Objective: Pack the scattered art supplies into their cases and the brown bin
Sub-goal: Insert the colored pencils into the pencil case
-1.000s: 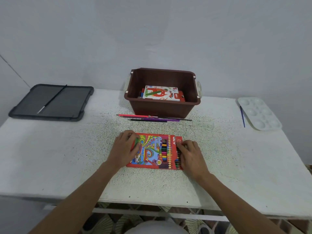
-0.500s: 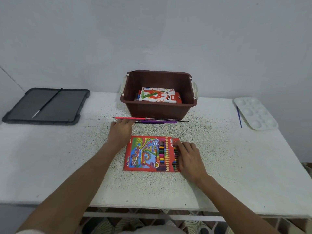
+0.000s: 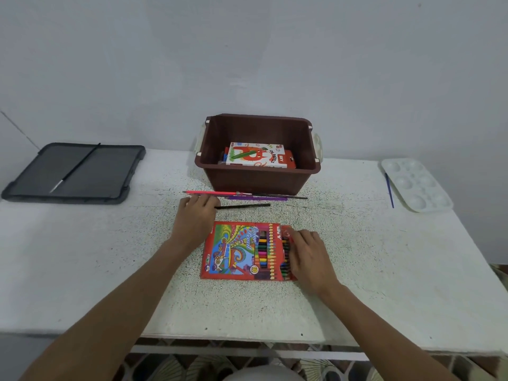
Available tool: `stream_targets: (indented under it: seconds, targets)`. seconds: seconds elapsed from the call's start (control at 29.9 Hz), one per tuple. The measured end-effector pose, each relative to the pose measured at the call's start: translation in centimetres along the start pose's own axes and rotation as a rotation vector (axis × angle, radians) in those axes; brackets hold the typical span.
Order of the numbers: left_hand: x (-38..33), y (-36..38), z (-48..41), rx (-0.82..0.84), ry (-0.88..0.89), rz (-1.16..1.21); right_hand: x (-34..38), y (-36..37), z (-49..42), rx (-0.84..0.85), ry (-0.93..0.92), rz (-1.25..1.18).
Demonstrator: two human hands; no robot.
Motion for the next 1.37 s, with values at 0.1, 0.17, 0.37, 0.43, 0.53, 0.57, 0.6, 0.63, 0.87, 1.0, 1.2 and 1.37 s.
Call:
stream_targets:
  seconds: [0.1, 0.17, 0.37, 0.43, 0.53, 0.57, 0.6, 0.63, 0.87, 1.0, 1.2, 1.37]
  targets:
    - [-1.2, -0.9, 0.6, -0.008, -0.061, 0.338, 0.8, -1.1, -0.6, -0.079, -0.017, -0.047]
    - [-1.7, -1.3, 1.0, -0.004, -0.179, 0.565, 1.6, -1.6, -1.1, -0.118, -0.038, -0.073]
    - [-3.2, -0.8, 2.1, 0.169, -0.407, 1.14, 3.5, -2.0, -2.3, -0.171, -0.096, -0.106]
    - [-4.2, -0.7, 2.6, 0.224, -0.446, 1.269, 4.0, -2.0, -2.5, -0.181, -0.118, -0.113]
    - [-5.5, -0.3, 3.3, 0.293, -0.467, 1.352, 4.6, -2.0, -2.6, -0.194, -0.157, -0.117]
    - [-5.7, -0.2, 3.5, 0.302, -0.472, 1.363, 4.7, -2.0, -2.6, -0.196, -0.168, -0.118]
    - [-5.9, 0.0, 3.7, 0.309, -0.477, 1.371, 4.8, -2.0, -2.6, -0.198, -0.178, -0.117]
    - [-5.9, 0.2, 3.8, 0.314, -0.487, 1.378, 4.9, -2.0, -2.6, -0.199, -0.187, -0.115]
    - [-6.0, 0.7, 4.5, 0.392, -0.521, 1.381, 3.1, -2.1, -2.0, -0.189, -0.19, -0.059]
    - [-2.9, 1.4, 5.0, 0.313, -0.545, 0.984, -1.1, -3.2, -1.3, -0.192, -0.138, 0.03]
    - [-0.2, 2.9, 6.2, 0.33, -0.245, 0.229, -8.2, -6.1, 0.5, -0.175, -0.08, 0.205]
    - [0.6, 4.0, 7.5, 0.394, -0.183, 0.169, -11.7, -7.0, 1.1, -0.132, -0.069, 0.291]
Point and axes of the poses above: each hand's wrist, its own z-axis away from the middle knuckle, its own y-axis out of the palm, x = y × z, the point moved 9 cm from there along -z, towards the middle knuckle, and after that the axes turned 6 degrees about -y, right-handed, at the moved point
